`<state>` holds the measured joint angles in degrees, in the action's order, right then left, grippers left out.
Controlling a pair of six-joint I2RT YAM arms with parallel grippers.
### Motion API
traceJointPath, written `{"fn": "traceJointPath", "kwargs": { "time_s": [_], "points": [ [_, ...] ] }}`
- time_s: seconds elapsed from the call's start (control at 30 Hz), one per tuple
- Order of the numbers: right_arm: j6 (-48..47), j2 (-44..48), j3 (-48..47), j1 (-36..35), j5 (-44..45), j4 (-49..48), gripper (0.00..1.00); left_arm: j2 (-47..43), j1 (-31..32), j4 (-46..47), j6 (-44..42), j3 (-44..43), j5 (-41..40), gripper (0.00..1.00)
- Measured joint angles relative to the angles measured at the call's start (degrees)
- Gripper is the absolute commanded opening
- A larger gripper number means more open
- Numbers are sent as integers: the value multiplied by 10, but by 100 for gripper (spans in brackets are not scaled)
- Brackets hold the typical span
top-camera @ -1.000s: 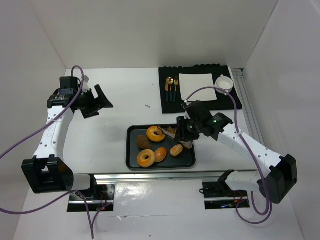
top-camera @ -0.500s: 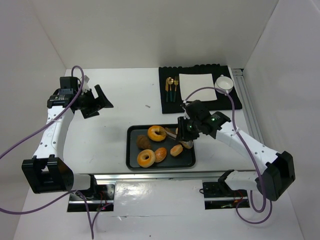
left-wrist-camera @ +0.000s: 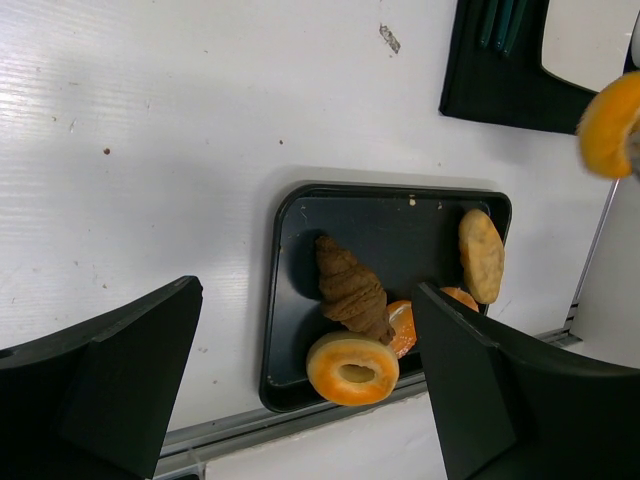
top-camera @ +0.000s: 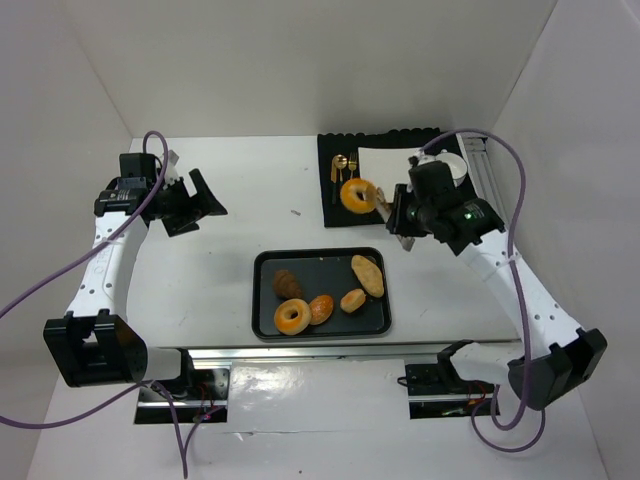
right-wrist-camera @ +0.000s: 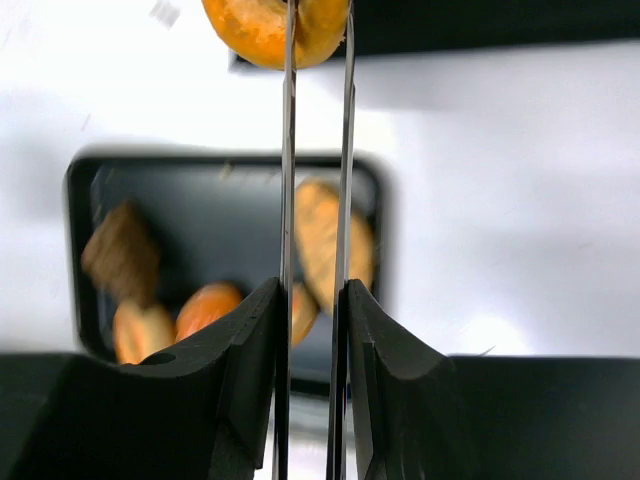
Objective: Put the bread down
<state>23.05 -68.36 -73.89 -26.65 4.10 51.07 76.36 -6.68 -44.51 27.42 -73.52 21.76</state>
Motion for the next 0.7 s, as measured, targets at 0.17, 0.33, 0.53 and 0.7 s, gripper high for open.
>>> {"fn": "traceJointPath", "kwargs": {
  "time_s": [0.17, 0.33, 0.53, 0.7],
  "points": [
    [-15, -59, -32, 79, 44, -49, 32, 0, 0, 0, -1, 0, -1, 100],
    [-29, -179, -81, 138, 53, -129, 32, 7, 0, -1, -1, -4, -4, 100],
    [-33, -282, -107, 182, 51, -189, 32, 14, 0, -2, -1, -7, -8, 100],
    [-33, -311, -106, 199, 40, -212, 46, 21, 0, -2, -1, -8, -9, 100]
  ]
}}
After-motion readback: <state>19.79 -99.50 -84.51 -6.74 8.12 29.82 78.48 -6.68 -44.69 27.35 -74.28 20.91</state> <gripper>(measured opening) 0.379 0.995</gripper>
